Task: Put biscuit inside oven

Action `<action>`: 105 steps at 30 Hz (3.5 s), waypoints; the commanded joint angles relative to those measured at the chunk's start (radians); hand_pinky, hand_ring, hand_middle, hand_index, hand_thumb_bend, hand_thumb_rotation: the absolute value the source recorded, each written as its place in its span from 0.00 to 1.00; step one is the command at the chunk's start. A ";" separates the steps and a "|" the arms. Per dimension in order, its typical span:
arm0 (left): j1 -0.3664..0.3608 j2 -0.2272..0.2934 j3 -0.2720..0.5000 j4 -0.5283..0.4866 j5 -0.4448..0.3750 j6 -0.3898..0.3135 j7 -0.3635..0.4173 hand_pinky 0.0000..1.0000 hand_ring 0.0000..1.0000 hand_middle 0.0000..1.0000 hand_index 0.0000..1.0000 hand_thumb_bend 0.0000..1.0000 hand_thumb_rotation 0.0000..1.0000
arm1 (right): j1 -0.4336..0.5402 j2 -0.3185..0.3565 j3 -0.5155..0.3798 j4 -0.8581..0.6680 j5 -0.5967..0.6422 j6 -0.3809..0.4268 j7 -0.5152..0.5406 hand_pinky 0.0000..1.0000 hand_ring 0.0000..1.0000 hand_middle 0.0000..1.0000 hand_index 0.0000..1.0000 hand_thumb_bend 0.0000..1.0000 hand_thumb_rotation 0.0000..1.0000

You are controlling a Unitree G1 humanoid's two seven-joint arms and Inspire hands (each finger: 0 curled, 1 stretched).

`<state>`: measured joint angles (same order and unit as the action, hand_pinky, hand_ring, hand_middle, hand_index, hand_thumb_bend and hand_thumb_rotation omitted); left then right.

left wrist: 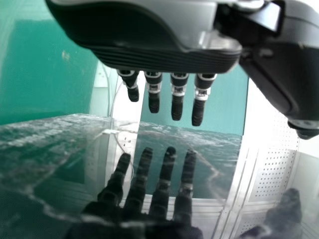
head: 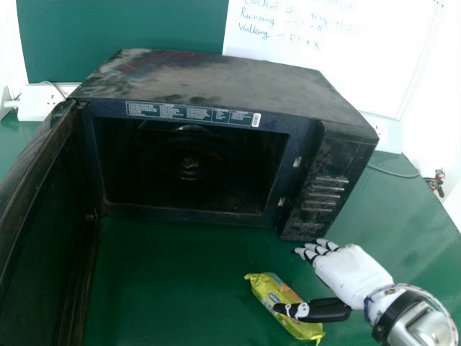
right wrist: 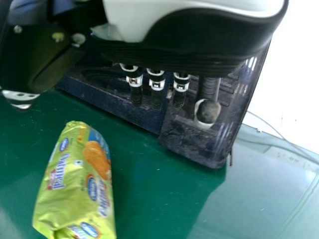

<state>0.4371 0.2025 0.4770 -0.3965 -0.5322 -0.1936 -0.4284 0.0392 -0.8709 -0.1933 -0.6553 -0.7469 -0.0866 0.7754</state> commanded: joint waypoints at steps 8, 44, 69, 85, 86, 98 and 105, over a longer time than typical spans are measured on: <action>0.013 0.010 0.000 -0.014 0.002 -0.001 -0.003 0.44 0.71 0.79 0.84 1.00 1.00 | 0.005 0.026 0.086 0.000 -0.107 0.030 0.003 0.00 1.00 1.00 1.00 0.98 0.92; 0.006 0.020 0.006 -0.014 0.006 -0.009 -0.010 0.32 0.71 0.78 0.81 1.00 1.00 | 0.080 0.035 0.180 0.093 -0.263 -0.036 -0.081 0.00 1.00 1.00 1.00 0.98 0.92; 0.002 0.019 0.008 0.013 0.014 -0.056 -0.039 0.29 0.71 0.79 0.80 1.00 1.00 | 0.097 0.086 0.222 0.166 -0.353 -0.031 -0.207 0.00 1.00 1.00 1.00 0.83 0.67; -0.034 -0.003 -0.003 0.014 -0.077 -0.042 -0.035 0.31 0.71 0.78 0.81 1.00 1.00 | 0.081 0.079 0.235 0.182 -0.339 -0.026 -0.229 0.22 0.37 0.52 0.48 0.55 0.04; -0.037 -0.006 -0.004 0.011 -0.075 -0.043 -0.028 0.31 0.71 0.78 0.81 1.00 1.00 | 0.081 0.081 0.235 0.183 -0.338 -0.025 -0.231 0.22 0.41 0.51 0.48 0.53 0.02; -0.033 -0.016 -0.010 -0.015 -0.038 -0.037 0.024 0.33 0.71 0.78 0.81 1.00 1.00 | 0.079 0.085 0.232 0.184 -0.321 -0.016 -0.237 0.15 0.44 0.47 0.49 0.50 0.00; -0.024 -0.013 -0.013 -0.023 -0.038 -0.027 0.033 0.34 0.69 0.77 0.82 1.00 1.00 | 0.071 0.096 0.226 0.180 -0.302 -0.018 -0.279 0.15 0.41 0.50 0.51 0.50 0.00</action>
<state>0.4023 0.1938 0.4736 -0.4117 -0.5709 -0.2280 -0.3976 0.0891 -0.7829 0.0207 -0.4895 -1.0634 -0.0941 0.4901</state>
